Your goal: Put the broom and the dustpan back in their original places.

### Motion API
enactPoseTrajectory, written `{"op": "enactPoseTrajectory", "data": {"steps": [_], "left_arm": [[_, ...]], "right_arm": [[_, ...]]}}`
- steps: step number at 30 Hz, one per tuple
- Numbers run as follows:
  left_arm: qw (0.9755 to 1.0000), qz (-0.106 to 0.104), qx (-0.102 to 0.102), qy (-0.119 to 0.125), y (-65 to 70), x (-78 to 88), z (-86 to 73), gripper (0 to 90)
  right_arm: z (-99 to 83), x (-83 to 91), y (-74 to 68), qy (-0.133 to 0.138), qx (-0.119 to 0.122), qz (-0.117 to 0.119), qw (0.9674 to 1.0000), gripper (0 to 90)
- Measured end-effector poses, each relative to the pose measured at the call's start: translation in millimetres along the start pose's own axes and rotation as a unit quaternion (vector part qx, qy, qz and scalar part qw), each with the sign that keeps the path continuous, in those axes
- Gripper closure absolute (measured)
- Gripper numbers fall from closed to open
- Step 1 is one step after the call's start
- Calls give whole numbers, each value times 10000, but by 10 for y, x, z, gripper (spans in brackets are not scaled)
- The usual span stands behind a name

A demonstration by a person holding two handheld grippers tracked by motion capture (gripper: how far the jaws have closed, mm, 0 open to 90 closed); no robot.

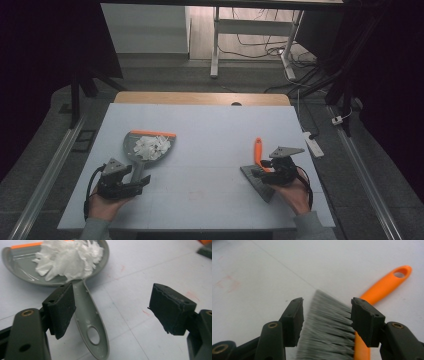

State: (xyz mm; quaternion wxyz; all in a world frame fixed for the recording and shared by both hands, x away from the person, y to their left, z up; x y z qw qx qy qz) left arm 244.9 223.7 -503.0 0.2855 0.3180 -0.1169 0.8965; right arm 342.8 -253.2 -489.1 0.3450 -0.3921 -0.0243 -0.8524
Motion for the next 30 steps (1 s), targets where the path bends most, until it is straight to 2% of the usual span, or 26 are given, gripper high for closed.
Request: {"op": "enactPoseTrajectory", "data": {"steps": [3,8,13,17,26,30], "left_arm": [[9999,-99,-73,3,13,3,-26,226],[9994,-256,-217,-12,63,-5,-62,229],[9991,-307,-300,-55,116,-1,-104,229],[9987,-364,-361,-65,136,-5,-128,231],[9986,-386,-363,-79,131,-9,-144,238],[9986,-374,-363,-76,129,-5,-144,238]], "right_arm": [[-58,30,-37,3,84,124,9999,444],[-167,96,-41,-4,94,142,9999,443],[-306,191,-6,41,77,193,9998,444],[-389,237,14,85,181,166,9997,444],[-384,239,-42,166,427,203,9987,446],[-377,249,-45,193,432,218,9986,447]]}}
Point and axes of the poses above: each handheld gripper's, and its own axes: x roughly backward along the jaws, z roughly out of its top, y roughly to its right, the point moved 1 cm from there along -x, roughly forward along the jaws, and after that the axes turned 14 degrees about -x, right-handed, at the moved point
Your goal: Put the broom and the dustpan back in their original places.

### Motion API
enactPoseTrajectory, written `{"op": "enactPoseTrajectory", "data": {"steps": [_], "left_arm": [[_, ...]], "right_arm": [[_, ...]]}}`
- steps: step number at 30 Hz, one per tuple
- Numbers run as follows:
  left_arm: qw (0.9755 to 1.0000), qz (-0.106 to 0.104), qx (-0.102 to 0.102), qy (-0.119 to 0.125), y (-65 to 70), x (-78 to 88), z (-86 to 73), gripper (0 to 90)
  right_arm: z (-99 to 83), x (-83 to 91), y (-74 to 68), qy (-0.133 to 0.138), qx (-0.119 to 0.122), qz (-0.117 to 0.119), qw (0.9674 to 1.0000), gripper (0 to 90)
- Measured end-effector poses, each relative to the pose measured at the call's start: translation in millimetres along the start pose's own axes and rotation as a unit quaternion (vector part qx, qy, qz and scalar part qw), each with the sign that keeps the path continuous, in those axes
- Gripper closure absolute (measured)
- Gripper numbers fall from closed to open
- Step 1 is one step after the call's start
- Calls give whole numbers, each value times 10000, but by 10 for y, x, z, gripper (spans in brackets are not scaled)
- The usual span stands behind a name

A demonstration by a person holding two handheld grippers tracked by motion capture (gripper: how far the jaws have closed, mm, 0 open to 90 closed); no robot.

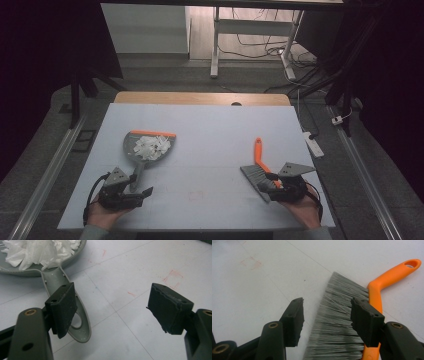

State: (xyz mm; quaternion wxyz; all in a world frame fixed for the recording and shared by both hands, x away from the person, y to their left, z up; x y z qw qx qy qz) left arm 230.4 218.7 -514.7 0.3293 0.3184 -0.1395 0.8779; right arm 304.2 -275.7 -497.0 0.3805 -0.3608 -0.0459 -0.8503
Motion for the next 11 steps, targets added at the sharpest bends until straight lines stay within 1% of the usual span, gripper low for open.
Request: {"op": "enactPoseTrajectory", "data": {"steps": [4,11], "left_arm": [[10000,-3,14,-22,1,-9,0,237],[10000,5,24,16,-10,7,2,236]], "right_arm": [[-1,0,7,-7,-7,5,10000,448],[3,11,-2,26,7,-2,10000,448]]}}
Point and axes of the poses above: each handheld gripper's, and its own axes: x roughly backward along the jaws, z roughly out of its top, y roughly to its right, the point moved 1 cm from there along -x, roughly forward along the jaws, and after that the axes turned 14 degrees about -x, right-handed, at the moved point
